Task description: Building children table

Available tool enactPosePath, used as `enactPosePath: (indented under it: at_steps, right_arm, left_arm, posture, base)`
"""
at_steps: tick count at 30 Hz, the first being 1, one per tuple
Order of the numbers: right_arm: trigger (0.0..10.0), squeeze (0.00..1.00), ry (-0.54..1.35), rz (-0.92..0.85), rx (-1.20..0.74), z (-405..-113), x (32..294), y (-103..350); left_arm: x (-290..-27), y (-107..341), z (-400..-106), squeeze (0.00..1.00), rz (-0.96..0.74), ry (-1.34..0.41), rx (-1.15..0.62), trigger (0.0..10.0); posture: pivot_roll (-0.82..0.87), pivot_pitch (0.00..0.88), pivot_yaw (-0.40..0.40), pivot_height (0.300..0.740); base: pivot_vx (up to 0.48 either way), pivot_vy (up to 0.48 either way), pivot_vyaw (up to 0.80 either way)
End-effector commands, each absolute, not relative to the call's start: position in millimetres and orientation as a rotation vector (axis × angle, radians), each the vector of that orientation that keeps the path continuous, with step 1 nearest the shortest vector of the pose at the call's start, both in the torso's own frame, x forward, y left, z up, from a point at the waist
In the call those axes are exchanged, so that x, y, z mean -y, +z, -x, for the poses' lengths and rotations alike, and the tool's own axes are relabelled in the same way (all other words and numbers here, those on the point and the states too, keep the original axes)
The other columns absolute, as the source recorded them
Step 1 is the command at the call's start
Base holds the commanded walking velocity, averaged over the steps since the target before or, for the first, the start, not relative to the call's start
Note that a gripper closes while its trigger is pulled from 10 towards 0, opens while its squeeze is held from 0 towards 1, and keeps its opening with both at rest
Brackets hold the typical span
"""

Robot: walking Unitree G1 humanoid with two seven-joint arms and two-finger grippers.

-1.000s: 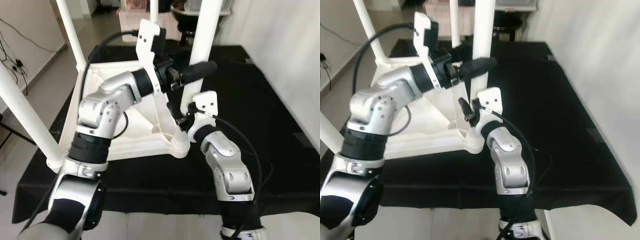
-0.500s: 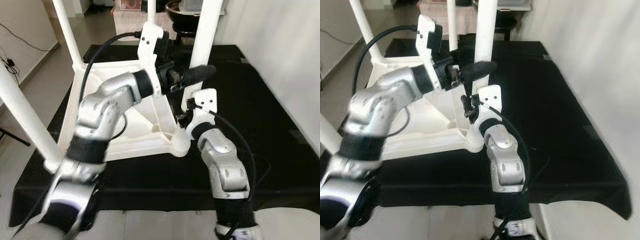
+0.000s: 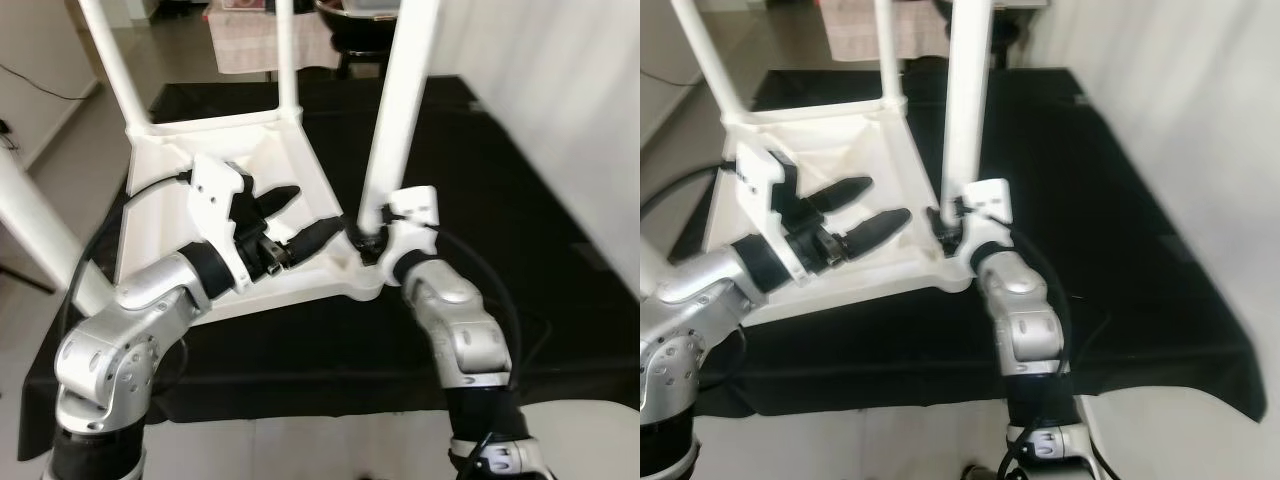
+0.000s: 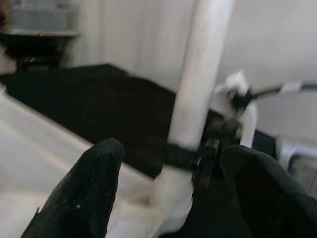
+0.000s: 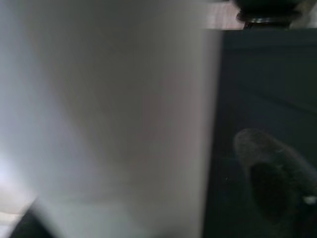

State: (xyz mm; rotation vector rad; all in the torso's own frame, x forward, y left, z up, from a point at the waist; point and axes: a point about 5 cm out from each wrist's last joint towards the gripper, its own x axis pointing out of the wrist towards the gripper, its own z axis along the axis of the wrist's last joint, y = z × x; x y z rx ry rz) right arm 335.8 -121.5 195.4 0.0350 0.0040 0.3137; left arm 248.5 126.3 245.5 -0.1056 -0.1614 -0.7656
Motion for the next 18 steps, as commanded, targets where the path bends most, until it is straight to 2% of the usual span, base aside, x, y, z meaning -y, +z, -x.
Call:
enactPosePath:
  at_steps: [1, 3, 4, 5, 6, 7, 8, 9, 11, 14, 15, 18]
  right_arm:
    - [10.0, 1.0, 0.331, -0.06, -0.001, -335.0, 122.2, 198.0]
    - [10.0, 1.0, 0.381, -0.078, 0.01, -333.7, 120.6, 201.1]
    - [10.0, 1.0, 0.496, -0.086, 0.031, -332.0, 119.0, 206.8]
    - [10.0, 0.34, 0.61, -0.046, 0.059, -332.1, 120.5, 213.8]
    - [10.0, 0.34, 0.61, -0.046, 0.059, -332.1, 120.5, 213.8]
    - [10.0, 0.0, 0.736, -0.016, 0.072, -331.8, 121.7, 220.2]
    - [10.0, 0.0, 0.839, 0.04, 0.082, -333.2, 124.2, 226.5]
    - [10.0, 0.0, 0.839, 0.04, 0.082, -333.2, 124.2, 226.5]
    - [10.0, 0.0, 0.994, 0.132, 0.083, -338.1, 127.1, 235.9]
    - [10.0, 0.0, 1.057, 0.165, 0.074, -339.8, 127.3, 238.5]
    - [10.0, 0.0, 1.154, 0.173, 0.058, -339.8, 125.4, 241.3]
    - [10.0, 0.0, 1.244, 0.193, 0.05, -338.9, 123.3, 243.6]
  left_arm:
    - [-126.5, 244.8, -245.7, 0.0, 0.098, -0.752, 0.159, 10.0]
    - [-128.1, 237.0, -238.9, 0.0, 0.103, -0.729, 0.128, 10.0]
    - [-128.7, 226.7, -230.4, 0.0, 0.106, -0.71, 0.09, 10.0]
    - [-128.5, 215.8, -221.8, 0.0, 0.109, -0.699, 0.052, 10.0]
    - [-128.5, 215.8, -221.8, 0.0, 0.109, -0.699, 0.052, 10.0]
    - [-128.0, 206.7, -213.6, 0.0, 0.106, -0.693, 0.014, 10.0]
    - [-127.0, 199.0, -205.6, 0.0, 0.105, -0.695, -0.015, 10.0]
    - [-127.0, 199.0, -205.6, 0.0, 0.105, -0.695, -0.015, 10.0]
    - [-124.6, 187.1, -190.8, 0.0, 0.088, -0.711, -0.064, 10.0]
    - [-123.5, 182.5, -184.5, 0.0, 0.069, -0.725, -0.083, 10.0]
    - [-123.6, 176.9, -178.5, 0.0, 0.062, -0.73, -0.102, 10.0]
    - [-124.4, 172.9, -173.4, 0.0, 0.052, -0.729, -0.11, 10.0]
  posture:
    - [-0.22, 0.144, -0.025, 0.74]
    - [-0.22, 0.146, -0.025, 0.74]
    - [-0.22, 0.157, -0.028, 0.74]
    - [-0.21, 0.166, -0.033, 0.74]
    - [-0.21, 0.166, -0.033, 0.74]
    - [-0.21, 0.167, -0.034, 0.74]
    - [-0.21, 0.172, -0.036, 0.74]
    - [-0.21, 0.172, -0.036, 0.74]
    - [-0.2, 0.183, -0.046, 0.74]
    - [-0.2, 0.185, -0.048, 0.74]
    - [-0.19, 0.194, -0.055, 0.74]
    - [-0.18, 0.204, -0.058, 0.74]
  base:
    - [0.0, 0.0, 0.0]
    - [0.0, 0.0, 0.0]
    - [0.0, 0.0, 0.0]
    - [0.0, 0.0, 0.0]
    - [0.0, 0.0, 0.0]
    - [0.0, 0.0, 0.0]
    - [0.0, 0.0, 0.0]
    - [0.0, 0.0, 0.0]
    - [0.0, 0.0, 0.0]
    - [0.0, 0.0, 0.0]
    - [0.0, 0.0, 0.0]
    - [0.0, 0.0, 0.0]
